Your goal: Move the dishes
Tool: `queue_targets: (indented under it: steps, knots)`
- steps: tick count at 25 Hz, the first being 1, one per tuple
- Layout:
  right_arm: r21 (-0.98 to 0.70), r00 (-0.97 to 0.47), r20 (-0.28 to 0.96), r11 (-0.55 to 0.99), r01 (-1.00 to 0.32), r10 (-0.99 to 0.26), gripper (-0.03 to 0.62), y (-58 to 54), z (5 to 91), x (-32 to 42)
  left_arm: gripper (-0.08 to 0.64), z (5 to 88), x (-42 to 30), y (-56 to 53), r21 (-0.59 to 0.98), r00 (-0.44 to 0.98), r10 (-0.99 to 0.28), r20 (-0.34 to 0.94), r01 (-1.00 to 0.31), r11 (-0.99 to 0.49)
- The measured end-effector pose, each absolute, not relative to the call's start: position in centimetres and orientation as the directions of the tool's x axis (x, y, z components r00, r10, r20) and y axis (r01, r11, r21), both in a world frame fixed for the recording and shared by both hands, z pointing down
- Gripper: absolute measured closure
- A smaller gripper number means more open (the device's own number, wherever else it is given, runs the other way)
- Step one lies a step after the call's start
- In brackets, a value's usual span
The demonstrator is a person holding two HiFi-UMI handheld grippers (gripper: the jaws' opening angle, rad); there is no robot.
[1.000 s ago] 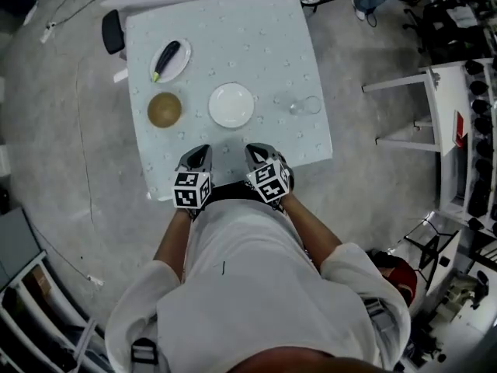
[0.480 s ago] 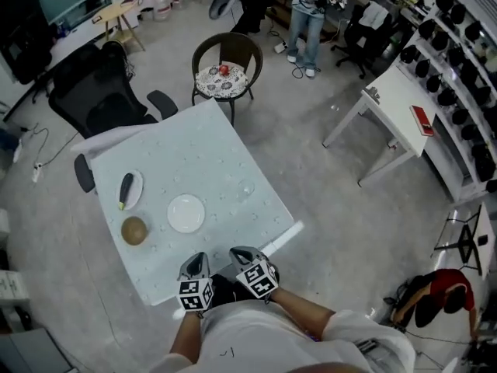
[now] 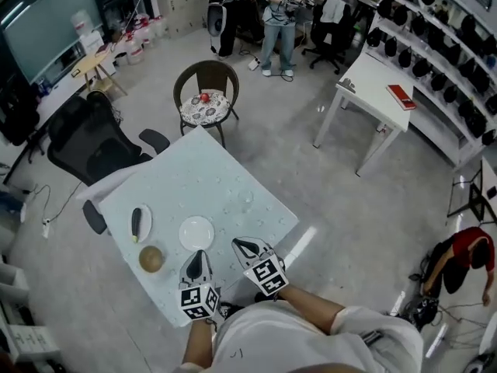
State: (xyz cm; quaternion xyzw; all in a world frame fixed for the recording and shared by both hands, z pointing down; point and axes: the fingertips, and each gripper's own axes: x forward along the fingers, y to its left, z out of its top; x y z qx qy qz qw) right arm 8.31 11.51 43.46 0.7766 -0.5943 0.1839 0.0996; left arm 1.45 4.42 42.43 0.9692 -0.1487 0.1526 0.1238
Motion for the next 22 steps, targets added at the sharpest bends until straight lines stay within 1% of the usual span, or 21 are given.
queue_targets:
  steps: [2,5,12,18,22]
  knots:
    - [-0.05,0.264,0.354,-0.3,-0.953,-0.897,0.595,10.8,40.9,8.4,0.54,39.3,1.2,3.3,0.154,0.927,-0.266,0.266,-0.313,-0.937]
    - [-0.013,0.329,0.28,-0.346,-0.938,-0.902,0.595,10.3,37.2,9.2,0.54,35.7,1.5,2.4,0.123,0.948,-0.255,0.19,-0.281,-0.952]
    - [0.042,0.397,0.147,-0.396,-0.917,-0.906,0.595,10.3,31.0,8.8,0.54,32.3,-0.1,0.3,0.103,0.959,-0.267,0.098,-0.277,-0.955]
    - [0.075,0.422,0.111,-0.416,-0.906,-0.9,0.595,10.5,30.0,8.2,0.54,30.8,-0.5,0.9,0.076,0.969,-0.24,0.058,-0.244,-0.967]
    - [0.082,0.415,0.115,-0.408,-0.909,-0.903,0.595,10.3,30.3,7.4,0.54,31.0,-0.8,0.9,0.08,0.969,-0.235,0.07,-0.24,-0.967]
